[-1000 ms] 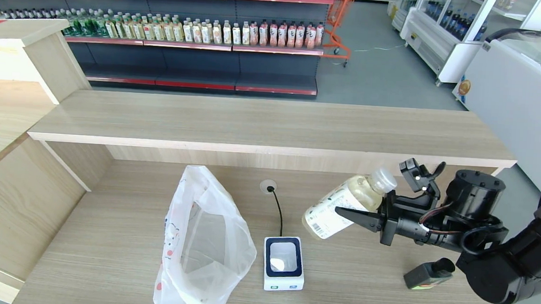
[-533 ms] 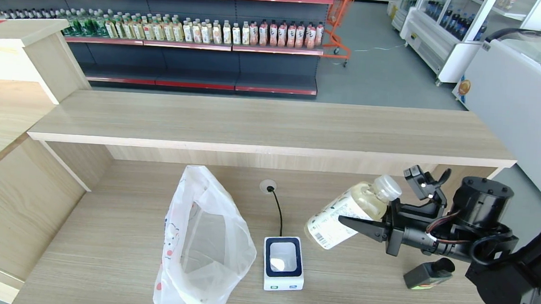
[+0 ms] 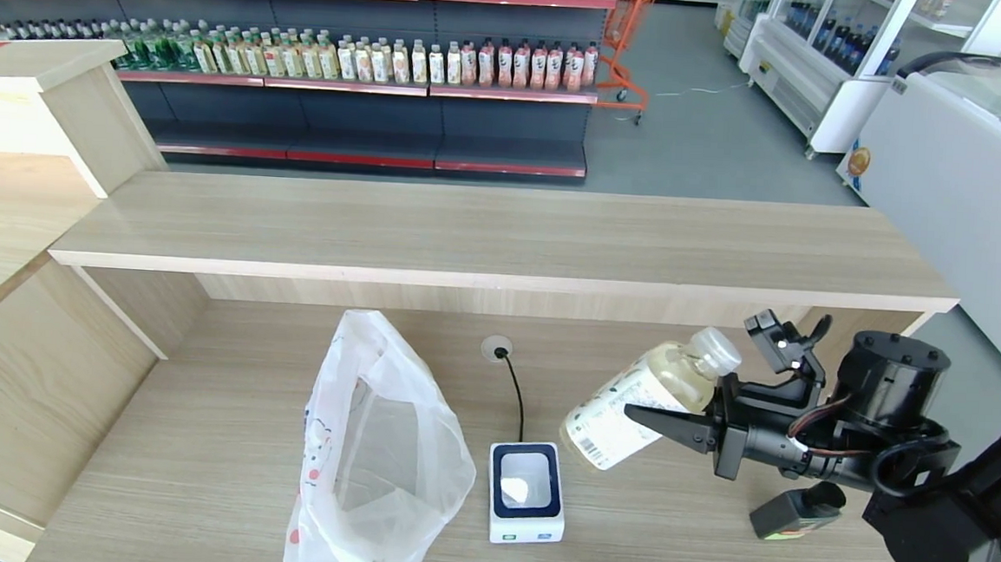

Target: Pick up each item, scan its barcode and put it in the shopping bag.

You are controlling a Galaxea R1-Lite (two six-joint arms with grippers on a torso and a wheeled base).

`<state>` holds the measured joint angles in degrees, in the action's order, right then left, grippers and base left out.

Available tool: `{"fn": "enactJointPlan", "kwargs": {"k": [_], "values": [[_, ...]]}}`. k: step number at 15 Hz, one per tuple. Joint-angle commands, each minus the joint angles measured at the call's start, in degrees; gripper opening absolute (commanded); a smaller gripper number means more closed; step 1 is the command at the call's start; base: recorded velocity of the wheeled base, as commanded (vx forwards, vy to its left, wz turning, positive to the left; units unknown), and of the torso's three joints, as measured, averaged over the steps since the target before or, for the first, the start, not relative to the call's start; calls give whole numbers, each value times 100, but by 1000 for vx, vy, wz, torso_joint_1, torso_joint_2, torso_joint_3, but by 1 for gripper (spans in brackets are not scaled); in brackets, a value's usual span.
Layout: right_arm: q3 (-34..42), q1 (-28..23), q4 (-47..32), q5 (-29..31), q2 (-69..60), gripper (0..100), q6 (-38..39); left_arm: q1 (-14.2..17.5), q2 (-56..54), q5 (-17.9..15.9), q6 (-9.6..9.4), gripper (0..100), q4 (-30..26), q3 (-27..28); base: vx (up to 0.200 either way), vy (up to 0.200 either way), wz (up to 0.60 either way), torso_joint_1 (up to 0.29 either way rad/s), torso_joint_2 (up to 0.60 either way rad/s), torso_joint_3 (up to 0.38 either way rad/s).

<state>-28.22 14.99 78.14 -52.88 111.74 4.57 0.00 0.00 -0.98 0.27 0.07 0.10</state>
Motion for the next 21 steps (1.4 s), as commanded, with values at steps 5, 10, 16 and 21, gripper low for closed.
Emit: {"fn": "enactJointPlan", "kwargs": {"k": [5, 10, 16, 21], "values": [[1, 232, -18, 15, 129, 0, 141, 0, 0, 1, -18, 100, -7, -1, 0, 200, 0, 3, 4, 1], [-61, 417, 8, 393, 603, 0, 228, 0, 0, 1, -9, 100, 1, -1, 0, 40, 0, 0, 0, 2], [-254, 636, 52, 806, 1421, 0, 281, 0, 0, 1, -9, 100, 1, -1, 0, 0, 0, 0, 0, 0], [-1063, 1216, -97, 1562, 1966, 0, 272, 0, 0, 1, -9, 100, 1, -1, 0, 0, 0, 0, 0, 0]]}}
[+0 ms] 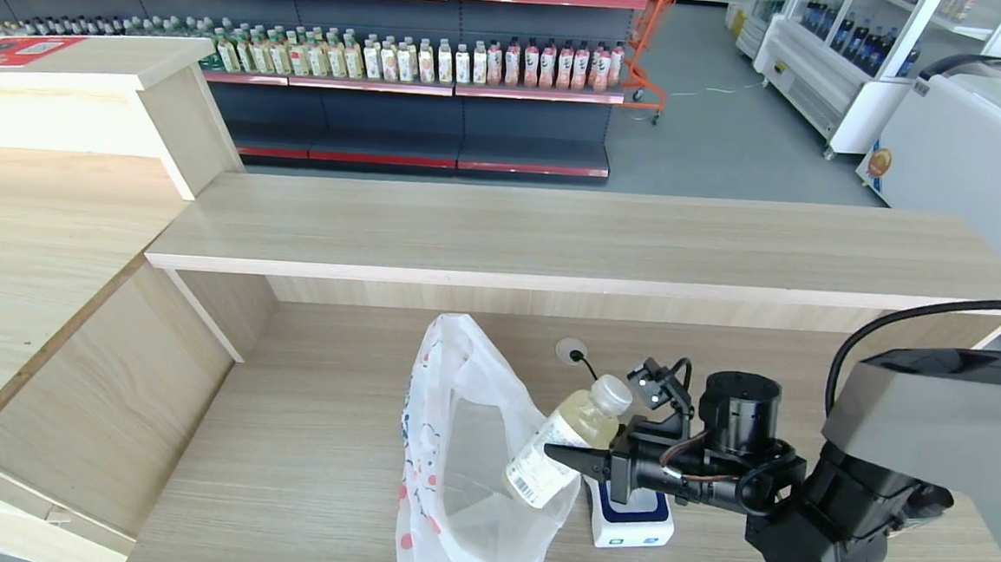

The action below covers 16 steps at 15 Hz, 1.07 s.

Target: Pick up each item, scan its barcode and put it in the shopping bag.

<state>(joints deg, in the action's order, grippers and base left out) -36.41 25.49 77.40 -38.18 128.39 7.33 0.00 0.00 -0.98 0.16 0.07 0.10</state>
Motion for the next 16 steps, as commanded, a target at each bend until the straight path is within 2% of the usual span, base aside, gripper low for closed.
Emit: {"fn": "enactJointPlan", "kwargs": {"k": [1, 3, 7, 10, 16], "values": [[-560, 325, -172, 364, 450, 0, -3, 0, 0, 1, 2, 100, 1, -1, 0, 0, 0, 0, 0, 0], [-1122, 580, -506, 777, 705, 0, -109, 0, 0, 1, 2, 100, 1, -1, 0, 0, 0, 0, 0, 0], [-1782, 887, -1104, 1436, 1065, 0, -1155, 0, 0, 1, 2, 100, 1, -1, 0, 0, 0, 0, 0, 0], [-1808, 1011, -1104, 1480, 1302, 0, -2025, 0, 0, 1, 2, 100, 1, -1, 0, 0, 0, 0, 0, 0], [-2054, 1142, -1043, 1480, 1531, 0, -2350, 0, 0, 1, 2, 100, 1, -1, 0, 0, 0, 0, 0, 0]]}}
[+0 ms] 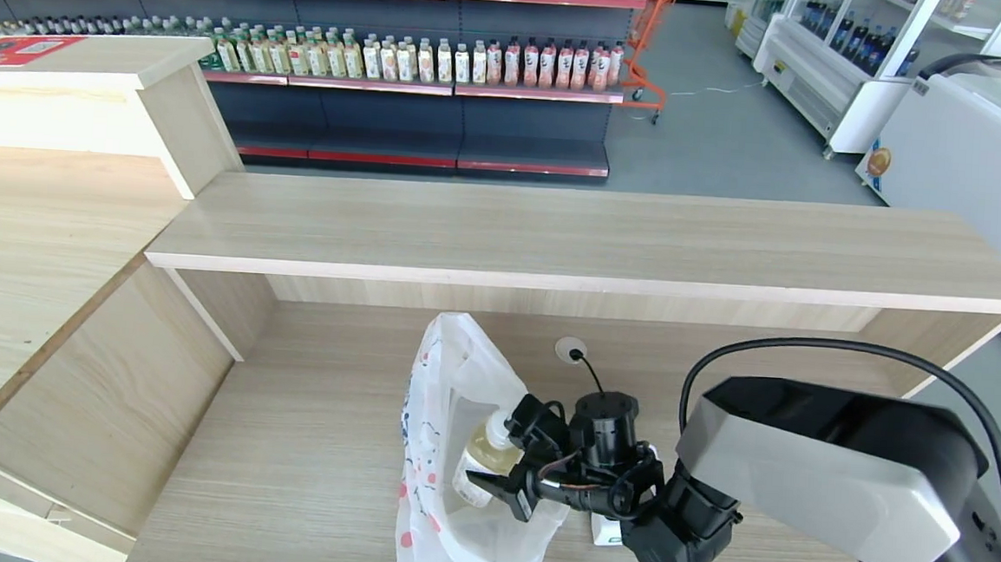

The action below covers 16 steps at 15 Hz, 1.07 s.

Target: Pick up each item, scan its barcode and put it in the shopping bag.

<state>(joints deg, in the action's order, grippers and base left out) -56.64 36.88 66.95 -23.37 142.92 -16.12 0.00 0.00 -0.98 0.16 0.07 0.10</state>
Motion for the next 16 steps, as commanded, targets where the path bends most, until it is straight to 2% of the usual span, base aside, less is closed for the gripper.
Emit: {"fn": "enactJointPlan", "kwargs": {"k": [1, 2, 5, 9, 12, 15, 16], "values": [[-32, 21, 2, -1, 69, 0, -14, 0, 0, 1, 2, 100, 1, -1, 0, 0, 0, 0, 0, 0], [-49, 30, 20, -10, 60, 100, 3, 0, 0, 1, 2, 100, 1, -1, 0, 0, 0, 0, 0, 0], [-84, 21, 55, -19, -80, 100, 355, 0, 0, 1, 2, 100, 1, -1, 0, 0, 0, 0, 0, 0], [-32, 21, -7, -1, -599, 100, 2016, 0, 0, 1, 2, 100, 1, -1, 0, 0, 0, 0, 0, 0], [320, -119, -130, 236, -1197, 100, 3185, 0, 0, 1, 2, 100, 1, -1, 0, 0, 0, 0, 0, 0], [839, -444, -622, 491, -1944, 100, 3334, 0, 0, 1, 2, 100, 1, -1, 0, 0, 0, 0, 0, 0], [1243, -673, -622, 500, -2392, 100, 3334, 0, 0, 1, 2, 100, 1, -1, 0, 0, 0, 0, 0, 0]]}}
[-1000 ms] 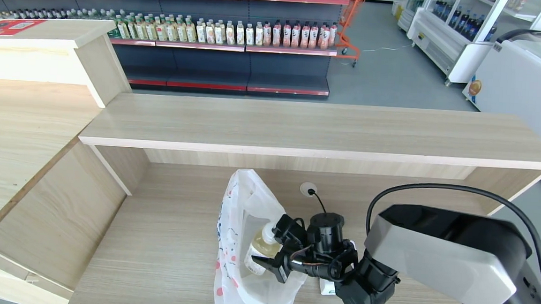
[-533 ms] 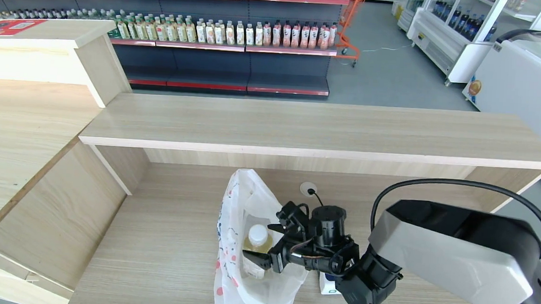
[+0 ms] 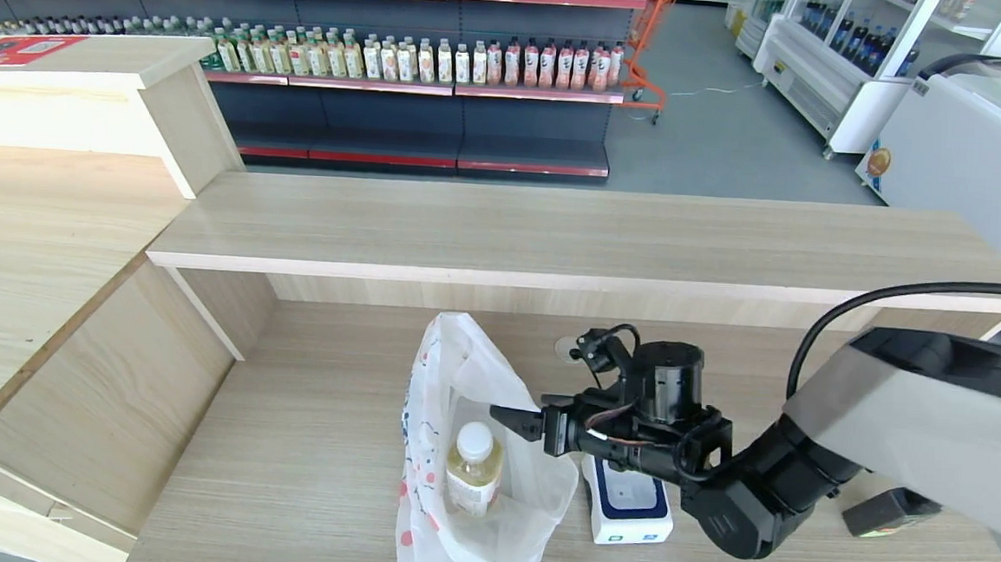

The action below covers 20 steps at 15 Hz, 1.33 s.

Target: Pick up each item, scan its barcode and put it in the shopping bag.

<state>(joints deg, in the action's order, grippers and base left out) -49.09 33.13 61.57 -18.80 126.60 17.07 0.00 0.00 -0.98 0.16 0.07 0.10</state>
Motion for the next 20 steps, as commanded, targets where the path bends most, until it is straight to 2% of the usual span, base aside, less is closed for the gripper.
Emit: {"fn": "enactJointPlan", "kwargs": {"k": [1, 3, 5, 6, 7, 11, 13, 16, 20], "values": [[910, -527, -93, 34, -1129, 100, 16, 0, 0, 1, 2, 100, 1, -1, 0, 0, 0, 0, 0, 0], [1350, -1116, -251, -10, -1893, 100, 25, 0, 0, 1, 2, 100, 1, -1, 0, 0, 0, 0, 0, 0], [1464, -1309, -445, -10, -2306, 100, 16, 0, 0, 1, 2, 100, 1, -1, 0, 0, 0, 0, 0, 0], [1719, -1863, -893, 8, -3018, 100, -221, 0, 0, 1, 2, 100, 1, -1, 0, 0, 0, 0, 0, 0], [1842, -2197, -1271, 17, -3317, 100, -441, 0, 0, 1, 2, 100, 1, -1, 0, 0, 0, 0, 0, 0], [2044, -3102, -2009, 8, -4152, 100, -661, 0, 0, 1, 2, 100, 1, -1, 0, 0, 0, 0, 0, 0], [2202, -3243, -2536, 34, -4609, 100, -661, 0, 0, 1, 2, 100, 1, -1, 0, 0, 0, 0, 0, 0], [2369, -3287, -2862, 60, -5040, 100, -661, 0, 0, 1, 11, 100, 1, -1, 0, 0, 0, 0, 0, 0], [2457, -3349, -3073, 201, -5286, 100, -670, 0, 0, 1, 28, 100, 1, -1, -200, 0, 0, 7, 4, 2]]}}
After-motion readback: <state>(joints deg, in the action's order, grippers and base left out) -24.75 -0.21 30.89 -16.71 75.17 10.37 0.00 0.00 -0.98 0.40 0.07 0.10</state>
